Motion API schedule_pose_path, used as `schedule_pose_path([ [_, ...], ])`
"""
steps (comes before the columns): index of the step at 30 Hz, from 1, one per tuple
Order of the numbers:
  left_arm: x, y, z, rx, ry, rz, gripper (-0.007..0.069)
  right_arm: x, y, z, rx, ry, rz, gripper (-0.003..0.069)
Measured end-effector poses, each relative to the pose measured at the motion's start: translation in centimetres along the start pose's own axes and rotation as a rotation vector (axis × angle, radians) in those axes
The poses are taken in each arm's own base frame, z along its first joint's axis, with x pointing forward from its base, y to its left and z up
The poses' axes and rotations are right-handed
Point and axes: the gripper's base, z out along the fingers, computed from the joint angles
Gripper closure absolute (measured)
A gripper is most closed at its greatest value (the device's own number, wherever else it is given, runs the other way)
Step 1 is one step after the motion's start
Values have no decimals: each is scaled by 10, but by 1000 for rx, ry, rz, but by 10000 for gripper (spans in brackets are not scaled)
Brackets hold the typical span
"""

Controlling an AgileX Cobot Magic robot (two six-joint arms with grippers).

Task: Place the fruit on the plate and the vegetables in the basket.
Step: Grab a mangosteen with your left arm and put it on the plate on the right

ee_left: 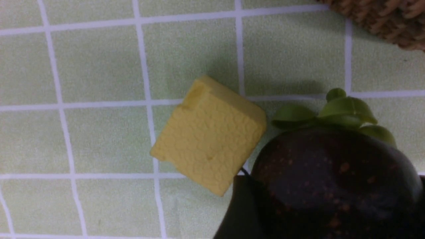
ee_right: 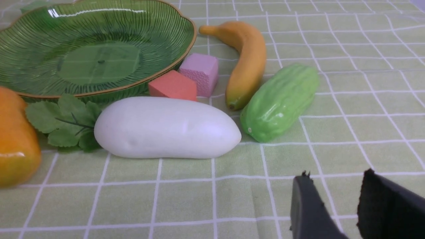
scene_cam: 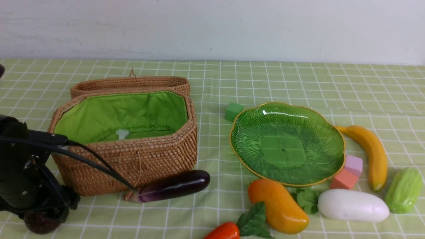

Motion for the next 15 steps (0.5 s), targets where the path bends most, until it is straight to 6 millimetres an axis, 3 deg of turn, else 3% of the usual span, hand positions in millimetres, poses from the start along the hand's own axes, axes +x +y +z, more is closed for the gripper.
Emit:
schedule_pose_path([
  [6,6,3,-25,-1,32,-13,62,0,0,0,0,0,-1,418],
  [11,5,6,-66,4,-15,16,62,0,0,0,0,0,-1,418],
  [12,4,7,-86,14,-60,21,62,0,0,0,0,0,-1,418],
  [15,-2,7,-120,46,-169,21,62,0,0,0,0,0,-1,418],
])
